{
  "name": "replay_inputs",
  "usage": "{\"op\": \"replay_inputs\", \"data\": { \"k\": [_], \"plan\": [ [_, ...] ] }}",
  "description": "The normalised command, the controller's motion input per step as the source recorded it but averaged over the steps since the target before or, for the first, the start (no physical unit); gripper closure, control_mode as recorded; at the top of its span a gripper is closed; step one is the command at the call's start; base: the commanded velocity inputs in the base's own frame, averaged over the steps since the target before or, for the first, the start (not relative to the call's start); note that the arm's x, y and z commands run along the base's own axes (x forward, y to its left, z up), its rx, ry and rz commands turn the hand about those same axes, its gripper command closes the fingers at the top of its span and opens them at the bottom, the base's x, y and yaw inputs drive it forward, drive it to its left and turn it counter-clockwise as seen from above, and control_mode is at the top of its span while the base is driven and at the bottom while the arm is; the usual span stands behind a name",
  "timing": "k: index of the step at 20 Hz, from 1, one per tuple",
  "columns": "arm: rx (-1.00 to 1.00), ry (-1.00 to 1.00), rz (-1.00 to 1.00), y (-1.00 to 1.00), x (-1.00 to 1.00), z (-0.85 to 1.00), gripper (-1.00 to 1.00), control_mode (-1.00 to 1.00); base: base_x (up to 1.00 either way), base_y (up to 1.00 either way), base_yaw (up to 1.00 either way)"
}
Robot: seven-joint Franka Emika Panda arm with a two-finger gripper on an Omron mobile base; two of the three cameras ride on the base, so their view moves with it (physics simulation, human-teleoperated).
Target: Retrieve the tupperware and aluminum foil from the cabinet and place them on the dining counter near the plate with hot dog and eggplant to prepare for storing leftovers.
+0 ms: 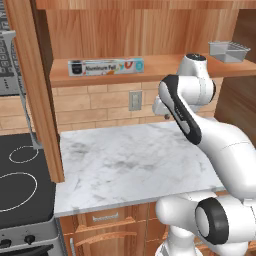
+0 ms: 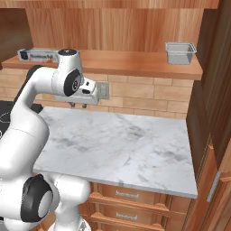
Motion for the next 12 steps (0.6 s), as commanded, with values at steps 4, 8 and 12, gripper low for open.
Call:
{"op": "replay_inputs", "data": {
  "k": [4,8,12],
  "plan": [
    [0.11,-0.13,0.13,0.00,-0.02,0.36,-1.00,-1.00,0.00,0.00,0.00],
    [0.21,-0.39,0.25,0.00,0.00,0.82,-1.00,-1.00,0.00,0.00,0.00],
    [0.19,-0.47,0.31,0.00,0.00,0.69,-1.00,-1.00,0.00,0.00,0.00]
  ]
}}
